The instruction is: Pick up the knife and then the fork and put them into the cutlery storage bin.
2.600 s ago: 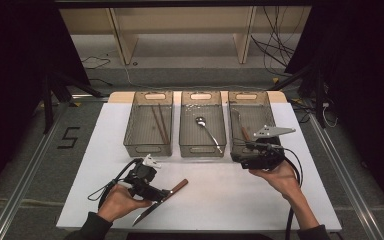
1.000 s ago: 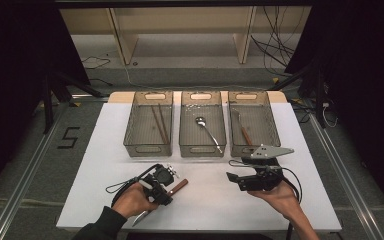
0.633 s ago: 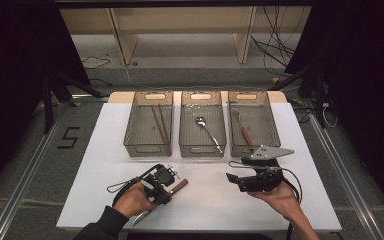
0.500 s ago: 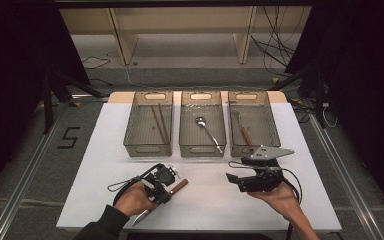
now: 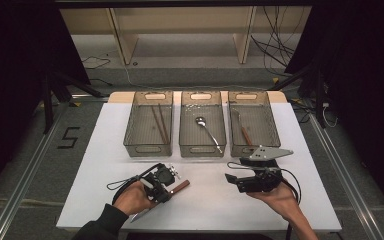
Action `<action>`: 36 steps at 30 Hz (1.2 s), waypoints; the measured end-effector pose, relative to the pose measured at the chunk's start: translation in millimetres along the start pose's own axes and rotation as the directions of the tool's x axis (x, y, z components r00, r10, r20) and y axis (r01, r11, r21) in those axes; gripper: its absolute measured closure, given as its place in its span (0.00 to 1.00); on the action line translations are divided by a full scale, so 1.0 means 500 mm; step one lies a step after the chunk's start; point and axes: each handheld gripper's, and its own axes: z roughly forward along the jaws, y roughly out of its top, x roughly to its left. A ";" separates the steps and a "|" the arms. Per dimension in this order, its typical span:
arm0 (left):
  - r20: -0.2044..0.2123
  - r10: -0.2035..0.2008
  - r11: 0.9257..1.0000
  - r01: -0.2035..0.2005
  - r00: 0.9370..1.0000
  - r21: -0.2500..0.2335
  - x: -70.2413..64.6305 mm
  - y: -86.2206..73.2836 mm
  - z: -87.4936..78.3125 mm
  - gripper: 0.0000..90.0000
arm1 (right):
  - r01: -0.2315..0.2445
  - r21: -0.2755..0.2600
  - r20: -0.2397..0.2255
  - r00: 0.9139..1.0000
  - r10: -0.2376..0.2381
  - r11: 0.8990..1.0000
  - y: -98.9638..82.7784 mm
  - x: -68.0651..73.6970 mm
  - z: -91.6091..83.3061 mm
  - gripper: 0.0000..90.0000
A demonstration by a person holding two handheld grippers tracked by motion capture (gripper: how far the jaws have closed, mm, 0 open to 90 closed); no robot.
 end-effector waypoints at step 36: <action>0.070 0.073 0.994 -0.066 0.995 -0.087 -0.007 0.033 -0.073 0.85 | 0.289 -0.018 -0.084 0.954 -0.289 0.957 -0.010 0.122 0.068 0.29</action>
